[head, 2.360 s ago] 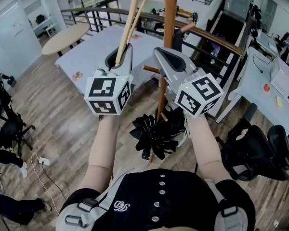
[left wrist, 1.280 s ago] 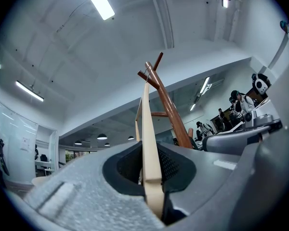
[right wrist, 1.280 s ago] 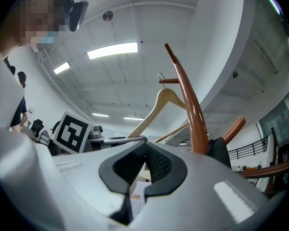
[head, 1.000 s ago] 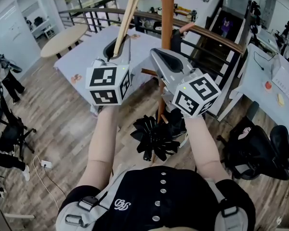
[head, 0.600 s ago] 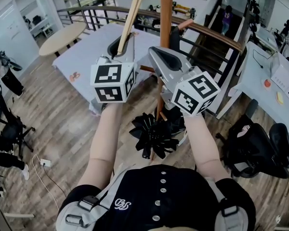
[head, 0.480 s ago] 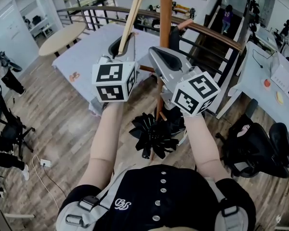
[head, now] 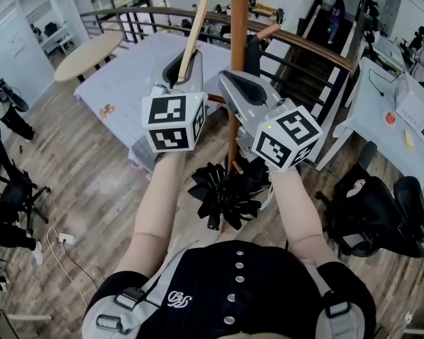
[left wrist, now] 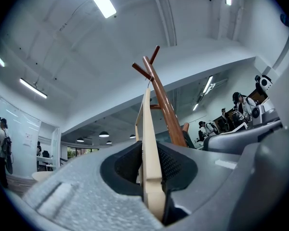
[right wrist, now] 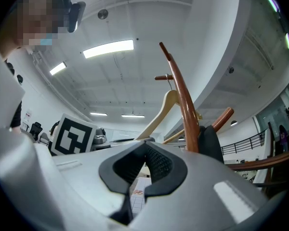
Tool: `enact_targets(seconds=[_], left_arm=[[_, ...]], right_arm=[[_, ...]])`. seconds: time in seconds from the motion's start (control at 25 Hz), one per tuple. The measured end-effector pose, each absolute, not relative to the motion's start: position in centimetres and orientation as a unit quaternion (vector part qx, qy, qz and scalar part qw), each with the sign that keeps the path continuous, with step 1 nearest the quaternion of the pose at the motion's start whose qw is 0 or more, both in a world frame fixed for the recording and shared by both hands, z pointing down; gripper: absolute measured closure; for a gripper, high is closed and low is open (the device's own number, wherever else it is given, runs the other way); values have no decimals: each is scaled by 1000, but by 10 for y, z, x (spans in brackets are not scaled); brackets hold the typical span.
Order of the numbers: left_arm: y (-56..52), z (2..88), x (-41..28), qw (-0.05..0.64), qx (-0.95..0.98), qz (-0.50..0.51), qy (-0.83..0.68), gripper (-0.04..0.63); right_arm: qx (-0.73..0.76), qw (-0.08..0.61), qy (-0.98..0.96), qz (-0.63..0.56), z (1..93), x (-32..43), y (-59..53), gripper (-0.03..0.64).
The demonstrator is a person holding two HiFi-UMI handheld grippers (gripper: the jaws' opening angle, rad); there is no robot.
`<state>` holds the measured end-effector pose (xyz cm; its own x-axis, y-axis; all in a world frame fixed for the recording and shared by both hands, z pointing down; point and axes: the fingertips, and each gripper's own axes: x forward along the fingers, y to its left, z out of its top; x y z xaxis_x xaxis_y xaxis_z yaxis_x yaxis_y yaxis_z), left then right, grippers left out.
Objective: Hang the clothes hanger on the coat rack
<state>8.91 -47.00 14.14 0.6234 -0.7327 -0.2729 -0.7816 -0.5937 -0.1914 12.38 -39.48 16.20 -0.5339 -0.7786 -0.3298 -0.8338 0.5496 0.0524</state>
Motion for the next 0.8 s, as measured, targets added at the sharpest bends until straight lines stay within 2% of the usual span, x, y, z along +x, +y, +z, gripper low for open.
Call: enact_targets(seconds=[0.36,0.6,0.8], left_arm=[[-443,128,88,161,-888,140,406,521],[-422,124,89,159,-895,156,386,443],[-408,127,85,146,-901,169,372,442]], right_arm=[[-472,128,867,92,171,126,-392,617],[-479,121,865,85,177,124,-386,617],[-486,118,862,83,181,124,-378,617]])
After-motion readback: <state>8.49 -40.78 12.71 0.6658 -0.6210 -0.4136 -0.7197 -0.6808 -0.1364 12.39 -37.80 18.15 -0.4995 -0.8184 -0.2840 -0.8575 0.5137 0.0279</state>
